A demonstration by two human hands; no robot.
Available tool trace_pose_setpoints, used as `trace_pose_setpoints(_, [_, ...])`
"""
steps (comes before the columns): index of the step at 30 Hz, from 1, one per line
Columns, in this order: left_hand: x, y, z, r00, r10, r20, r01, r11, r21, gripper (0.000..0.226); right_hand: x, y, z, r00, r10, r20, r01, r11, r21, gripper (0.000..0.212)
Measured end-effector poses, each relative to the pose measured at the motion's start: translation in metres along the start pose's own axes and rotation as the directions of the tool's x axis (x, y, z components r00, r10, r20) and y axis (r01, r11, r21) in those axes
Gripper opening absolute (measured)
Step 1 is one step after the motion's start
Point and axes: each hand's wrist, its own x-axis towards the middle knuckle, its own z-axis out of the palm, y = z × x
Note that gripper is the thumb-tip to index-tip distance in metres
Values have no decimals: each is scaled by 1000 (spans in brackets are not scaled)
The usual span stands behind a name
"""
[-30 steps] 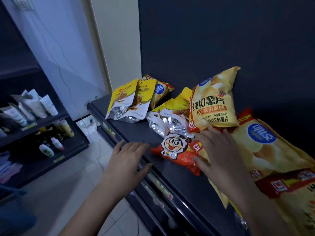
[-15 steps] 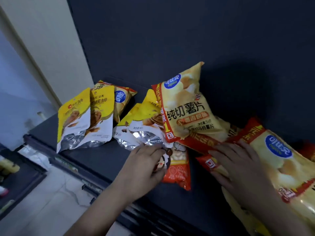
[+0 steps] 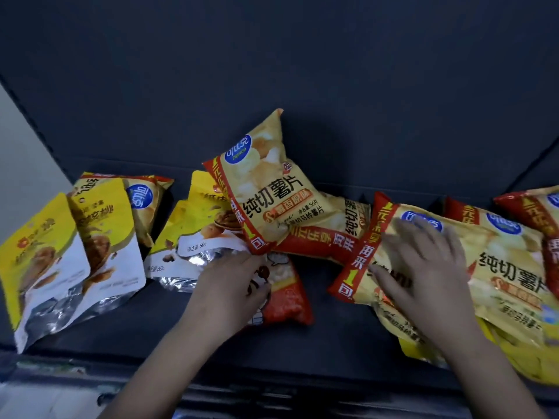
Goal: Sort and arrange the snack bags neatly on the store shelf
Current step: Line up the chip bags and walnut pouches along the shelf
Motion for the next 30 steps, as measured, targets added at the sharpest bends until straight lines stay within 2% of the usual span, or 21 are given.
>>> trace_pose_setpoints(2, [0, 4, -2, 1000, -12, 22, 13, 999, -52, 42, -7, 6, -3, 971, 237, 26, -236, 971, -42, 74])
trace_pose_setpoints(4, [1, 12, -1, 997, -19, 81, 33, 985, -170, 55, -13, 9, -5, 916, 397, 54, -397, 918, -15, 89])
trace_pose_setpoints(6, [4, 26, 6, 993, 51, 111, -17, 958, -288, 57, -17, 7, -4, 890, 448, 82, -455, 880, 134, 92])
trace_pose_setpoints(9, [17, 52, 15, 973, 128, 195, -34, 905, -425, 58, -22, -7, -3, 896, 427, 125, -441, 815, 377, 90])
trace_pose_setpoints(11, [30, 63, 26, 937, 148, 316, 29, 869, -493, 63, -28, -15, -3, 883, 461, 85, -449, 780, 436, 88])
trace_pose_setpoints(14, [44, 73, 42, 874, 160, 459, 141, 820, -554, 71, -36, -14, 3, 791, 607, 76, -543, 639, 546, 90])
trace_pose_setpoints(17, [45, 82, 48, 895, 148, 422, 171, 758, -629, 61, -41, -14, 5, 754, 638, 156, -576, 528, 624, 101])
trace_pose_setpoints(20, [39, 87, 43, 940, 157, 302, 83, 754, -651, 54, -42, -22, -2, 770, 630, 106, -534, 543, 649, 93])
trace_pose_setpoints(23, [34, 85, 30, 978, 156, 138, -27, 754, -656, 50, -40, -26, -7, 774, 631, 54, -481, 530, 698, 97])
trace_pose_setpoints(26, [28, 74, 23, 988, 144, 63, -82, 816, -572, 50, -35, -33, 4, 805, 585, 97, -455, 504, 734, 93])
trace_pose_setpoints(30, [17, 55, 25, 989, 92, 113, -35, 906, -422, 62, -33, -45, 28, 832, 507, 226, -495, 492, 716, 98])
